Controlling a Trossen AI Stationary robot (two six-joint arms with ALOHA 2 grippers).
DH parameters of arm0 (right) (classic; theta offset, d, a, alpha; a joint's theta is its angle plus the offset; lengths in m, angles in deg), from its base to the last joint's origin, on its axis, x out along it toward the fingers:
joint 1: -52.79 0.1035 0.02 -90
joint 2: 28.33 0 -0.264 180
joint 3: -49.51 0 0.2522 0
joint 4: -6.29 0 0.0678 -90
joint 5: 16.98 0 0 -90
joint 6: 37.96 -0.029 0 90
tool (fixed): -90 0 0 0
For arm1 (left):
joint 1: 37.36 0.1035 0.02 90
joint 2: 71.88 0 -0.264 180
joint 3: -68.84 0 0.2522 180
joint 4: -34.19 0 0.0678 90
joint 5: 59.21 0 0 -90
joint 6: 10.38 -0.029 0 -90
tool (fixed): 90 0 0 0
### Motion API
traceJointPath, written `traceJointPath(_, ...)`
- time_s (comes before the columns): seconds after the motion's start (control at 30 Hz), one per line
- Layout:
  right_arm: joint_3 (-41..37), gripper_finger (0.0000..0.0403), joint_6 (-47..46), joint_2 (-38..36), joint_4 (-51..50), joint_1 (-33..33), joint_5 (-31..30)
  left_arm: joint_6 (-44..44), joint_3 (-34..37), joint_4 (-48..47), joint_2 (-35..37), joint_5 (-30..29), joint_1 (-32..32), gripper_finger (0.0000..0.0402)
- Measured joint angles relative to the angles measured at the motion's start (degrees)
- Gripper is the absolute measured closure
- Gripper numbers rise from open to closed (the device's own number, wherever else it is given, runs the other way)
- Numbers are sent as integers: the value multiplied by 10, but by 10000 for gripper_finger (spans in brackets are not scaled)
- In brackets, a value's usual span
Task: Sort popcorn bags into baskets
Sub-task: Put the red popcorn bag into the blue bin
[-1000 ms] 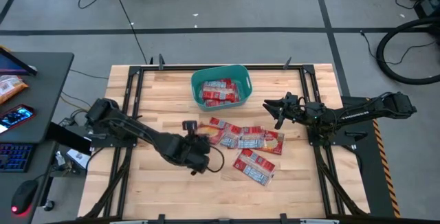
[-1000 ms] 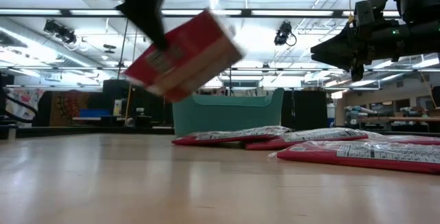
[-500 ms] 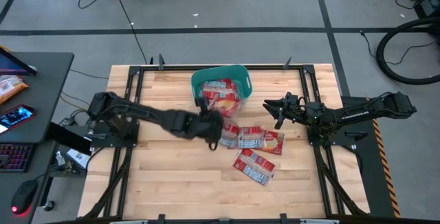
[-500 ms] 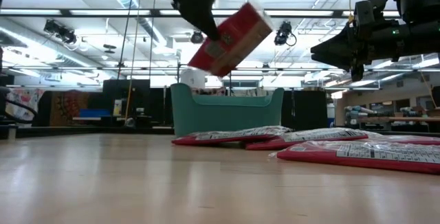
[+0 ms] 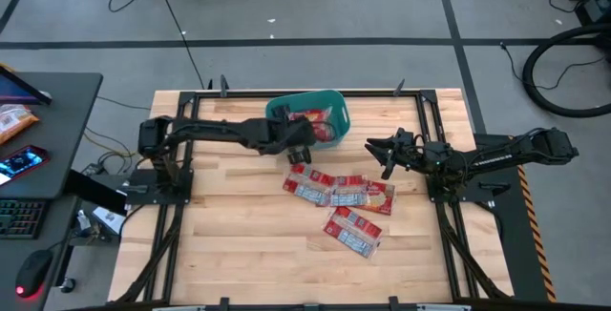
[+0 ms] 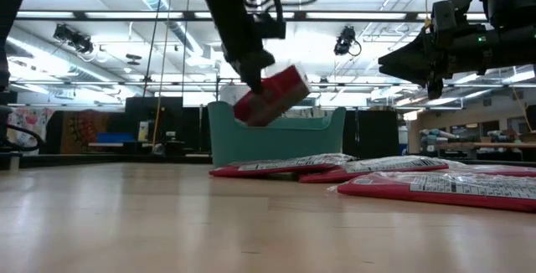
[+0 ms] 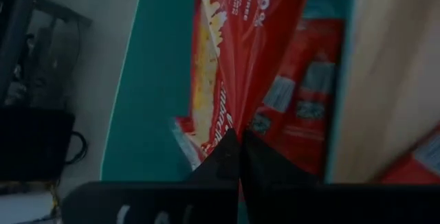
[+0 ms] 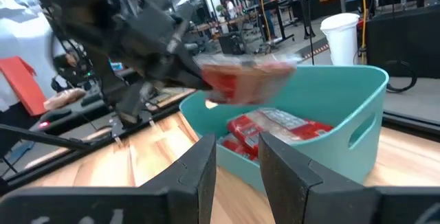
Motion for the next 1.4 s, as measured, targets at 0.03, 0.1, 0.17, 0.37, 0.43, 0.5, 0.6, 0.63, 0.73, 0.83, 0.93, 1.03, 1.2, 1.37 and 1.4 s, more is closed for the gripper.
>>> traceJointPath(0.03, 0, 288, 0, 1, 2, 0, 0, -1, 0, 5, -5, 0, 5, 396)
traceJointPath(0.1, 0, 288, 0, 2, 1, 0, 0, -2, 0, 8, -18, 0, 16, 396)
traceJointPath(0.17, 0, 288, 0, 3, 3, 0, 0, 0, 0, 9, -30, 1, 24, 392)
traceJointPath(0.37, 0, 288, 0, 3, 5, 0, 0, -5, -1, 29, -44, 0, 31, 345)
traceJointPath(0.43, 0, 288, 0, 5, 7, 0, 0, -12, -1, 26, -44, -1, 29, 320)
traceJointPath(0.5, 0, 288, 0, 6, 7, 0, 0, -15, -1, 27, -42, 1, 23, 294)
traceJointPath(0.6, 0, 288, 0, 7, 6, 0, 0, -49, -1, 35, -40, 49, 8, 258)
traceJointPath(0.63, 0, 288, 0, 7, 7, 0, 0, -66, -1, 35, -39, 79, 1, 250)
traceJointPath(0.73, 0, 288, 0, 7, 7, 0, 0, -121, -1, 35, -39, 213, -24, 234)
traceJointPath(0.83, 0, 288, 0, 7, 6, 0, 0, -154, -1, 40, -45, 324, -54, 231)
traceJointPath(0.93, 0, 288, 0, 7, 7, 0, 0, -159, -1, 63, -56, 329, -86, 230)
traceJointPath(1.03, 0, 288, 0, 7, 6, 0, 0, -149, -1, 85, -76, 287, -119, 227)
traceJointPath(1.2, 0, 288, 0, 7, 7, 0, 0, -148, 0, 108, -108, 203, -169, 198)
traceJointPath(1.37, 0, 288, 0, 7, 7, 0, 0, -139, 0, 115, -119, 167, -199, 144)
traceJointPath(1.4, 0, 288, 0, 7, 7, 0, 0, -132, -1, 121, -122, 155, -201, 134)
